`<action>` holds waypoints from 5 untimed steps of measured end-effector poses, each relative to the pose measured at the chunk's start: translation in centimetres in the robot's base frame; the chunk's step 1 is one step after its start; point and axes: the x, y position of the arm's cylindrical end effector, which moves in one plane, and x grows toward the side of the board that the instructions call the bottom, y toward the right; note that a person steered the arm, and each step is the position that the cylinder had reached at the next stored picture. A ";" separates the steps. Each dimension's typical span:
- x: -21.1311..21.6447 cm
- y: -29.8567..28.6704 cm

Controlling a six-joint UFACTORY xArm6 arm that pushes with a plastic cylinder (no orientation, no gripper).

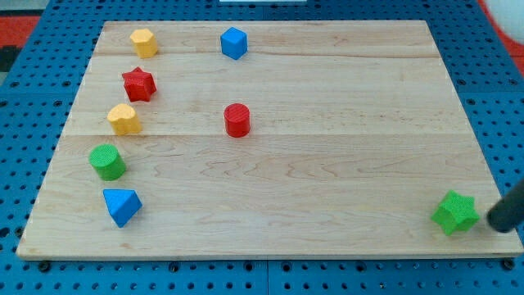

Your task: Move the green star up and left

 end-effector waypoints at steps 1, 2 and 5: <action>-0.6 -10.6; -0.7 -15.5; -4.0 -5.8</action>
